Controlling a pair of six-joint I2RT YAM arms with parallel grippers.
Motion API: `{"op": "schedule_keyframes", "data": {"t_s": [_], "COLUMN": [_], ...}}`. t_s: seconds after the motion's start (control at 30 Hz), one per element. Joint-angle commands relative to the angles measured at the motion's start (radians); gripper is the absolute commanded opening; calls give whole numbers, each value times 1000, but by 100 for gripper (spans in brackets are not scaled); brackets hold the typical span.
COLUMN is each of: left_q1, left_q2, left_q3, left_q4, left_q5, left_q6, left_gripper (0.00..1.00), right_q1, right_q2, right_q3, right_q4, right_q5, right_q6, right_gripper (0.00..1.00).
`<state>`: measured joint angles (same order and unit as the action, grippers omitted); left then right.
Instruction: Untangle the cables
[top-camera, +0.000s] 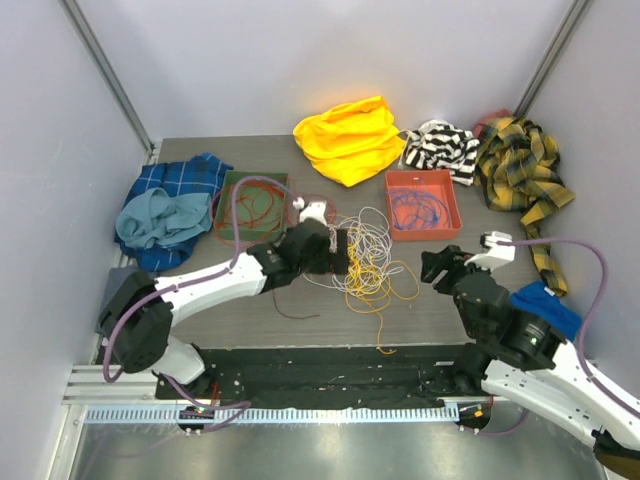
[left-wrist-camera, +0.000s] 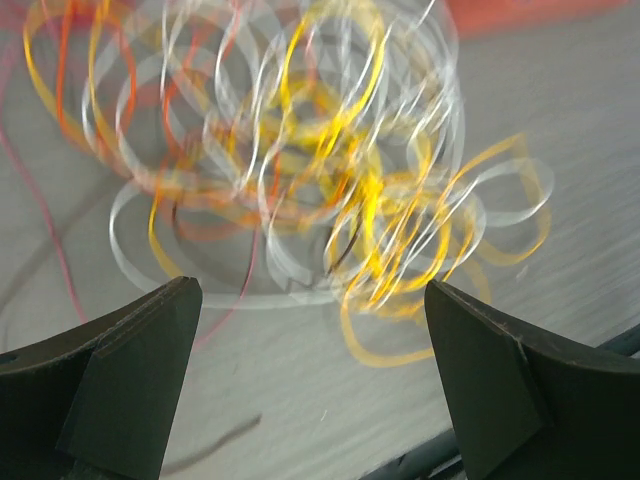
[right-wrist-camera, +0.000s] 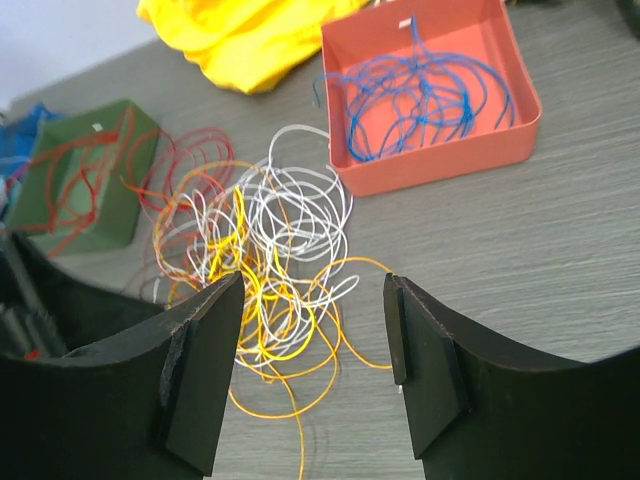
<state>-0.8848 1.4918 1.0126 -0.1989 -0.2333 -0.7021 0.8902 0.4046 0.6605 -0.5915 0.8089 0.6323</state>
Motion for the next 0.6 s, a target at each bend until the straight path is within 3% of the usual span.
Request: {"op": "schedule_keyframes", "data": {"t_s": [0.0,0.33,0.57], "left_q1": [-23,-23,-23], "left_q2": [-162,-577,-617], "left_q3": [-72,-314,-250], "left_q4": [-54,-204,-428], "left_q5": [-89,-297,-420], "left_q6": [-97,-203,-183], "left_gripper": [100,100,100], "right_q1": [6,6,6], "right_q2": [140,266,313], "right_q3": [-7,-52,-15], "right_q4": [76,208,214], "right_q5": [-46,-89,-111], "right_q6": [38,66,15], "right_gripper": [66,66,67]}}
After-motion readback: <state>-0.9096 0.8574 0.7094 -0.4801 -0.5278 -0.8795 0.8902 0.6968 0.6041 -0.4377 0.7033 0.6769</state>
